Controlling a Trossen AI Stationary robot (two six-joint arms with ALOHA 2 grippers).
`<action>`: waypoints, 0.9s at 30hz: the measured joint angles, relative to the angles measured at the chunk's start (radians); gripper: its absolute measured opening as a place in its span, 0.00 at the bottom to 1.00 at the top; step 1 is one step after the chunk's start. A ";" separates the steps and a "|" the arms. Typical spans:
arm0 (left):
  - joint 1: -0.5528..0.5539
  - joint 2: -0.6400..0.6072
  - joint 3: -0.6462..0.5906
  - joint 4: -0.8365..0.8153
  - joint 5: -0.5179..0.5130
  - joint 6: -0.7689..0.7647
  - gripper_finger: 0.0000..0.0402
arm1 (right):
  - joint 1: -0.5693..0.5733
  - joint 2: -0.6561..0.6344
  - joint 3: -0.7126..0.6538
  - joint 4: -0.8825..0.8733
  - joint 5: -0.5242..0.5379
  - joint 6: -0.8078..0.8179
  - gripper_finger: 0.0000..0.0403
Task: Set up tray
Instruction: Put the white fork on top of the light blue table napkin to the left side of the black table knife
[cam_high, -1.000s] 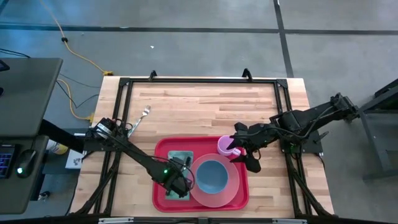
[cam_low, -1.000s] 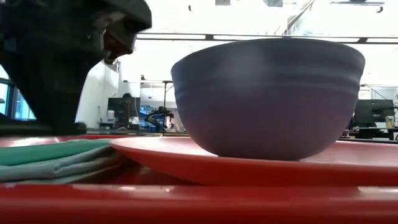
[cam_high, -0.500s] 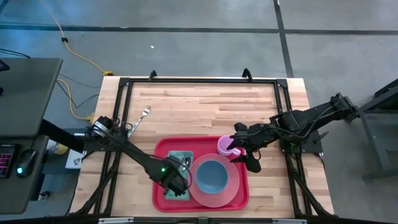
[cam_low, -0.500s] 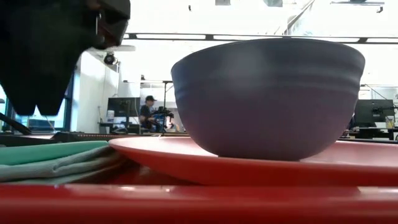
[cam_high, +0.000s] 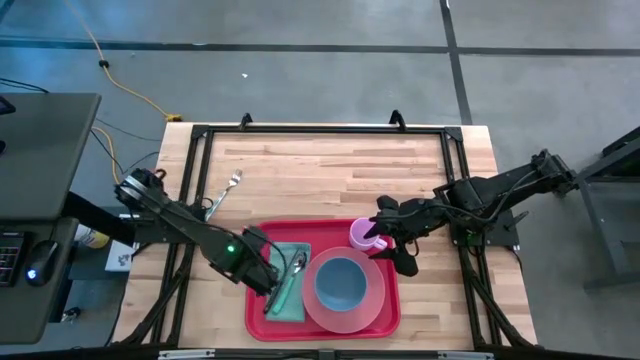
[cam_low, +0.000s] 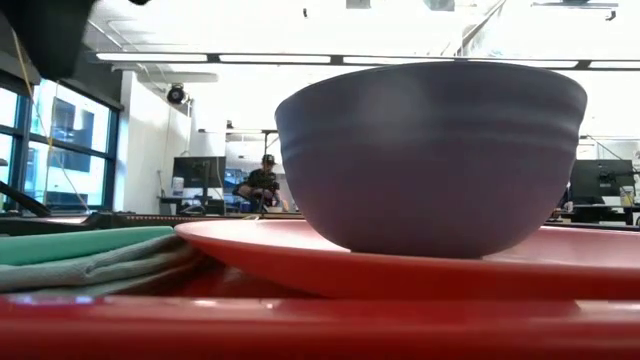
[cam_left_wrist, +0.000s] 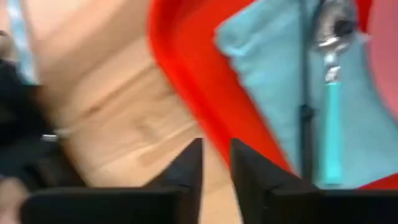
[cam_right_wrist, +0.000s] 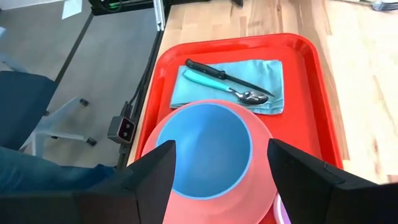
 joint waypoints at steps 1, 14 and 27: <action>0.000 -0.016 0.000 -0.034 0.000 0.013 0.22 | 0.000 0.000 0.000 0.001 0.003 0.000 0.59; 0.098 -0.210 -0.106 -0.184 -0.064 0.301 0.09 | -0.003 0.000 0.000 0.026 0.054 0.005 0.59; 0.502 -0.316 -0.157 -0.182 -0.123 0.913 0.19 | -0.003 0.000 0.000 0.031 0.096 0.064 0.59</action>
